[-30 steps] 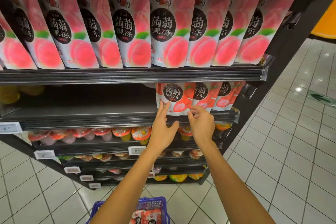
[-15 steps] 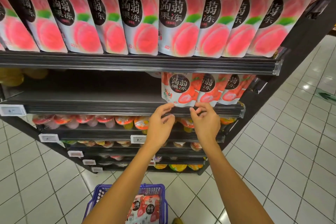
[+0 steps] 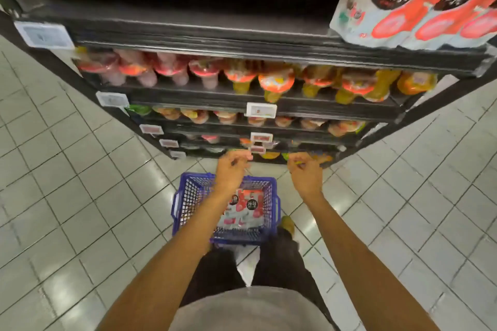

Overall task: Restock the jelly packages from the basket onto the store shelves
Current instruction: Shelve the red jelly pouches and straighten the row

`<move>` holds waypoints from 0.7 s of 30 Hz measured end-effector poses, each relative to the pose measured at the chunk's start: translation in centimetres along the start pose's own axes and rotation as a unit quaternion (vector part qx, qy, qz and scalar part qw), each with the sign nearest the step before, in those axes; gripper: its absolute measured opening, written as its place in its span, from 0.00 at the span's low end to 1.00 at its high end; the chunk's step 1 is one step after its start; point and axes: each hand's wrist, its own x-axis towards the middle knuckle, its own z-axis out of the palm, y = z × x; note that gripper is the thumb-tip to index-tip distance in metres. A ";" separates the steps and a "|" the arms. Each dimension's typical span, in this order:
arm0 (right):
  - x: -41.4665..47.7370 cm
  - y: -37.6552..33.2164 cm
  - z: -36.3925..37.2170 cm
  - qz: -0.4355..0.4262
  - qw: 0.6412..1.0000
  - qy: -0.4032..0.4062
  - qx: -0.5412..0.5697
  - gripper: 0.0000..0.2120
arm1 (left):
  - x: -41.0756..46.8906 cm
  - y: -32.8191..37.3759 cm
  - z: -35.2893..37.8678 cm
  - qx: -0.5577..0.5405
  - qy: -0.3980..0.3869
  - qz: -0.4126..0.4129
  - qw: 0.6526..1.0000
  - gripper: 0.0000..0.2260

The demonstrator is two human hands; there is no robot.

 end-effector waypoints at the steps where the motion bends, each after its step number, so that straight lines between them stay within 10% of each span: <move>1: -1.0 1.3 1.6 0.021 1.000 -0.006 -0.006 0.06 | 0.0 -2.1 -1.4 -0.001 0.002 -0.016 1.000 0.08; 21: 1.8 34.2 30.7 0.210 0.956 -0.167 -0.115 0.09 | 12.7 -47.2 -5.2 -0.004 0.003 -0.319 0.948 0.10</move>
